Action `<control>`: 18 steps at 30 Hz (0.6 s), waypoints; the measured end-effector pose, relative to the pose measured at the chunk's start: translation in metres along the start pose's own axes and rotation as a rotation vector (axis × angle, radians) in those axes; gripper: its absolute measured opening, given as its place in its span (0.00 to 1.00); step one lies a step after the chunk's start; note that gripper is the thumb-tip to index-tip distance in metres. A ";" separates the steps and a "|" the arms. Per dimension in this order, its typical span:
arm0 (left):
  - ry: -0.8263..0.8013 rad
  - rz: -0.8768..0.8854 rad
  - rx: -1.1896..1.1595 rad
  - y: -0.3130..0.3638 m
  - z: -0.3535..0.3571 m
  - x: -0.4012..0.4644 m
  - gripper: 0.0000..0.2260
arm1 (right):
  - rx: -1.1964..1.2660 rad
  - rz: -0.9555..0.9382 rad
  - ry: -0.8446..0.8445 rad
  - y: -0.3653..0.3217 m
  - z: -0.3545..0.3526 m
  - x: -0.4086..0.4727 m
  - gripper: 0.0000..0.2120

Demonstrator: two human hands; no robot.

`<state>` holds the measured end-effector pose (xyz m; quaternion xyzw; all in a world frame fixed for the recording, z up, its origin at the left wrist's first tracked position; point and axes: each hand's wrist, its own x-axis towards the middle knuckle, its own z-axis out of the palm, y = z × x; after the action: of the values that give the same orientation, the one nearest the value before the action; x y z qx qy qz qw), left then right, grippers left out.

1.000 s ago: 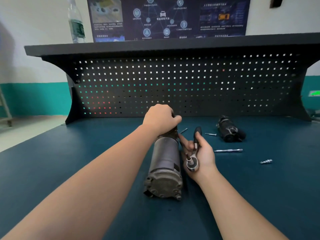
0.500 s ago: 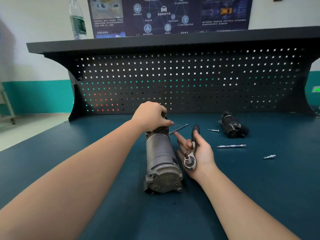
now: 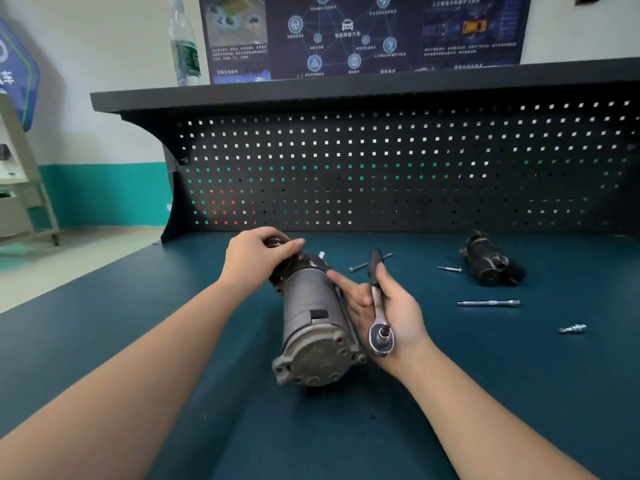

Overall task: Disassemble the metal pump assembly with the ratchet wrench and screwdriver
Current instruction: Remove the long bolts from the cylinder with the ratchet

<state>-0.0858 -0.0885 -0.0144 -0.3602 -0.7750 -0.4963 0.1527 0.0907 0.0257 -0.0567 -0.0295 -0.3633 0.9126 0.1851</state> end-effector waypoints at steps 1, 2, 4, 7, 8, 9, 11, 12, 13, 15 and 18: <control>0.011 -0.012 -0.015 -0.003 -0.001 0.000 0.09 | -0.022 0.009 -0.010 0.001 0.001 0.000 0.34; 0.016 -0.023 -0.031 -0.005 -0.001 -0.001 0.09 | -0.048 0.014 -0.014 0.001 0.002 -0.001 0.34; 0.019 -0.051 -0.091 -0.011 -0.001 -0.003 0.09 | -0.096 0.011 -0.011 -0.001 0.003 -0.002 0.33; 0.045 -0.150 -0.262 -0.027 0.008 -0.020 0.06 | -0.111 0.000 0.008 -0.005 0.002 -0.002 0.33; 0.056 -0.186 -0.321 -0.032 0.012 -0.026 0.06 | -0.115 0.006 0.004 -0.006 0.001 -0.002 0.32; 0.062 -0.209 -0.371 -0.035 0.016 -0.031 0.06 | -0.121 0.011 -0.006 -0.008 0.000 -0.001 0.32; 0.047 -0.226 -0.435 -0.037 0.023 -0.035 0.05 | -0.116 0.022 -0.012 -0.013 -0.004 0.001 0.32; 0.020 -0.228 -0.459 -0.036 0.026 -0.036 0.07 | -0.105 0.024 -0.004 -0.016 -0.006 0.002 0.32; -0.015 -0.231 -0.479 -0.036 0.029 -0.036 0.09 | -0.099 0.022 0.006 -0.020 -0.009 0.003 0.32; -0.080 -0.243 -0.487 -0.037 0.036 -0.039 0.10 | -0.104 0.011 0.017 -0.026 -0.013 0.003 0.32; -0.206 -0.235 -0.365 -0.042 0.042 -0.041 0.13 | -0.076 -0.015 0.011 -0.031 -0.015 0.004 0.33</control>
<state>-0.0817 -0.0785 -0.0857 -0.3380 -0.7205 -0.6031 -0.0534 0.1000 0.0574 -0.0470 -0.0388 -0.3971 0.8965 0.1925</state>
